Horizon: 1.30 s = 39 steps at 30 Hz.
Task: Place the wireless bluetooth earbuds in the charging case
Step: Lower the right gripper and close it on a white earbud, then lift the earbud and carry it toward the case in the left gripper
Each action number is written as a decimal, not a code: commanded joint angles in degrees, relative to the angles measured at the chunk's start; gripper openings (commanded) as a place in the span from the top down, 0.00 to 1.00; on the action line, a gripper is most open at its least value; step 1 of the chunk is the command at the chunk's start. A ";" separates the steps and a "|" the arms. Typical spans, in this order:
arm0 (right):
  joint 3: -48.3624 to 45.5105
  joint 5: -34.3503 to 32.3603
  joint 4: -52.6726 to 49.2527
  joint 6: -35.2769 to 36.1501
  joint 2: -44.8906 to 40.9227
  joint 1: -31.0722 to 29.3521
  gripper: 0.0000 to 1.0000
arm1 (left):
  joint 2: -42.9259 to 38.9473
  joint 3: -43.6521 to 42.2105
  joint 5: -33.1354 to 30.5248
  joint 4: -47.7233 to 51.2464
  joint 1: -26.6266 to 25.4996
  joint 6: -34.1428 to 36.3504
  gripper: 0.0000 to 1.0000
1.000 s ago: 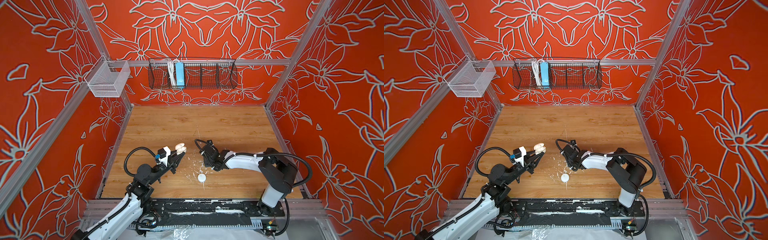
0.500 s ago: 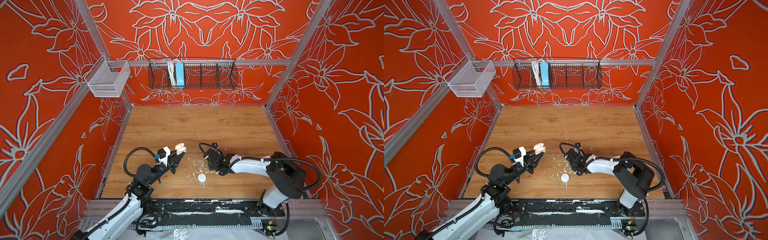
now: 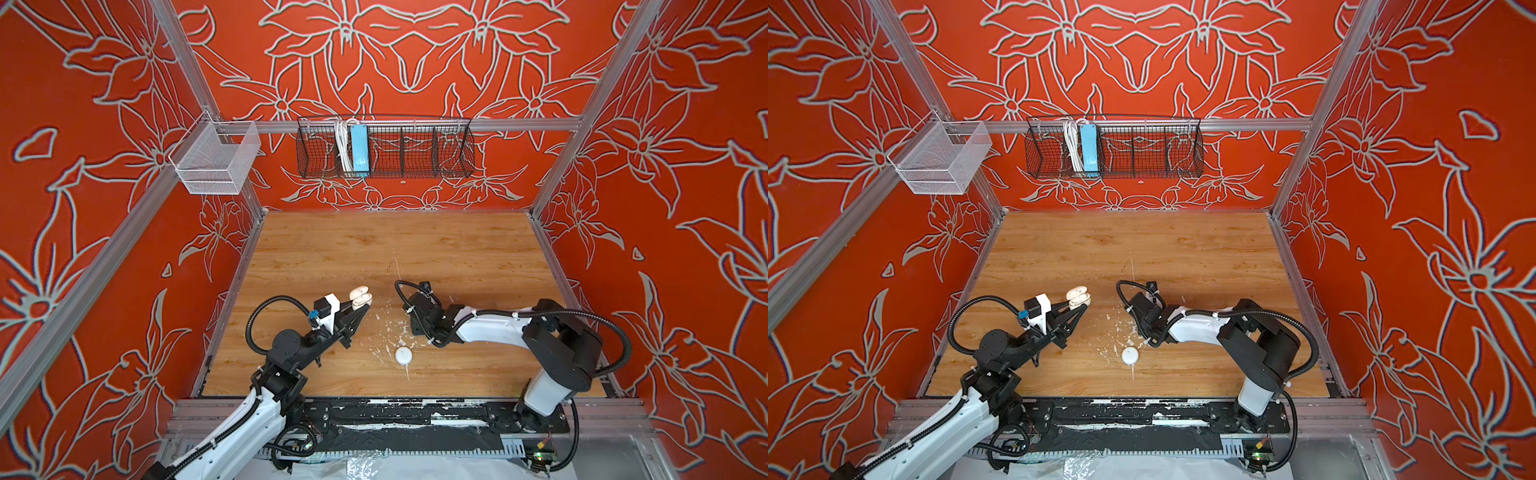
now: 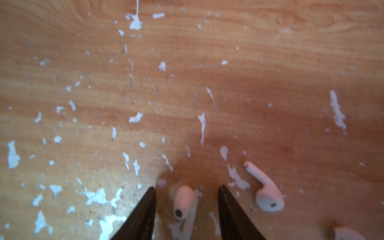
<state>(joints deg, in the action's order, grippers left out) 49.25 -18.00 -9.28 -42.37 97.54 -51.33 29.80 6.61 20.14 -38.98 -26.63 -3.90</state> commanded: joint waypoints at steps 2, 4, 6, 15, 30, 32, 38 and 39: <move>0.12 1.77 -2.13 -1.23 1.88 0.27 0.57 | -0.63 -0.24 -0.21 -0.83 -0.26 -0.23 1.00; -0.21 1.59 -2.07 -1.41 1.87 0.27 0.62 | -0.63 -0.22 -0.10 -0.90 -0.26 -0.32 1.00; -0.19 1.72 -2.09 -1.45 2.04 0.27 0.66 | -0.63 -0.20 -0.19 -0.84 -0.35 -0.23 1.00; -0.47 1.57 -1.90 -1.74 2.20 0.27 0.78 | -0.72 -0.28 -0.35 -0.66 -0.35 -0.05 1.00; -1.53 -3.26 -2.69 -2.02 -5.09 -2.21 0.85 | -0.22 -0.25 -0.19 -1.11 -0.35 -0.15 1.00; -1.04 -5.21 -3.35 -1.85 -7.02 -3.24 0.86 | -0.11 -0.27 -0.03 -1.18 -0.36 -0.23 1.00; -0.76 -12.01 -2.75 -0.84 -13.15 -7.09 0.86 | 0.71 -0.31 0.31 -1.91 -0.44 -0.40 1.00; -0.94 -13.49 -2.01 -0.41 -14.46 -7.97 0.87 | 1.12 -0.28 0.42 -2.14 -0.44 -0.49 1.00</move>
<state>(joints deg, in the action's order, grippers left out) 48.10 -25.21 -11.31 -42.65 85.71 -57.58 30.28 6.61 20.18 -39.09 -26.72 -3.92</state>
